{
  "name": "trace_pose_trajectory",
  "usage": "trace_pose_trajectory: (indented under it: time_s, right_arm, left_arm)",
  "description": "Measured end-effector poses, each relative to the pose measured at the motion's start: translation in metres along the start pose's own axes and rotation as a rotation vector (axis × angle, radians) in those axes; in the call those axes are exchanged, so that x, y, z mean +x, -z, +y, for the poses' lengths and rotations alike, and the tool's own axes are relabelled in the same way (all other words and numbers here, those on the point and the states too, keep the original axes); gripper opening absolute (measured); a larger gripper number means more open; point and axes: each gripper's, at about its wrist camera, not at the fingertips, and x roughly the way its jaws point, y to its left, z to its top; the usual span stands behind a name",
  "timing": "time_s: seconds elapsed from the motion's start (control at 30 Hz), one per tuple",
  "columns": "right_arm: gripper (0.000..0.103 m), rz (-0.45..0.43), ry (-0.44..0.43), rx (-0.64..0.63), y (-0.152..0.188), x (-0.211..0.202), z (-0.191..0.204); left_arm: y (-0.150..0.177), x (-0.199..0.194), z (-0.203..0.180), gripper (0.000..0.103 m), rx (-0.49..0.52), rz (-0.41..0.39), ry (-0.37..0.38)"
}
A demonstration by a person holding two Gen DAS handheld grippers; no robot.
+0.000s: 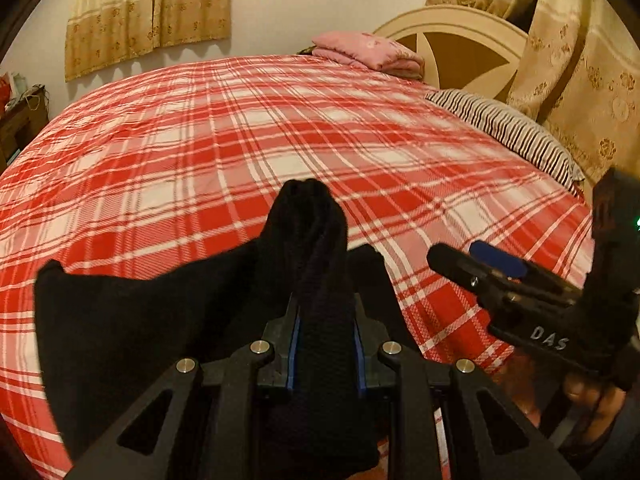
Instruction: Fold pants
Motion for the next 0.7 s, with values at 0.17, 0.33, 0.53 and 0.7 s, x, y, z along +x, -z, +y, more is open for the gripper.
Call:
trace_pose_trajectory:
  time_s: [0.17,0.33,0.53,0.7]
  right_arm:
    - [0.082,0.013,0.002,0.006,0.001,0.001,-0.001]
    - [0.082,0.025,-0.006,0.002,0.001,0.003,-0.002]
    - [0.082,0.037,-0.046,0.022,0.002,0.003,-0.002]
    - [0.083,0.043,-0.107,0.055,0.001,-0.002,0.001]
  left_arm:
    - [0.010,0.008,-0.010,0.030,0.039,-0.002,-0.028]
    - [0.016,-0.020,-0.030,0.041,0.095,-0.076,0.004]
    - [0.022,-0.052,-0.023,0.074,0.129,-0.195,-0.129]
    - [0.031,-0.061,0.034,0.074,0.018,-0.211,-0.332]
